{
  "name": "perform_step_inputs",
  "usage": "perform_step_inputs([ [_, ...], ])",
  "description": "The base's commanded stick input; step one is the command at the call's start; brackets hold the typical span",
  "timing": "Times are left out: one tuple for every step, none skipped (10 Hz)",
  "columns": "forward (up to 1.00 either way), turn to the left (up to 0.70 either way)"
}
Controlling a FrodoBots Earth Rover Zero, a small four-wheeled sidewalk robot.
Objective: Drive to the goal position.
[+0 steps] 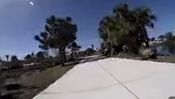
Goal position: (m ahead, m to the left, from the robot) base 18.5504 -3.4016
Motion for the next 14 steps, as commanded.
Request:
perform_step_inputs([
  [1.0,-0.38],
  [1.0,-0.12],
  [1.0,0.0],
  [1.0,0.0],
  [1.0,0.0],
  [1.0,0.0],
  [1.0,0.0],
  [1.0,0.0],
  [1.0,0.0],
  [1.0,0.0],
  [1.0,0.0],
  [1.0,0.0],
  [1.0,0.0],
  [1.0,0.0],
])
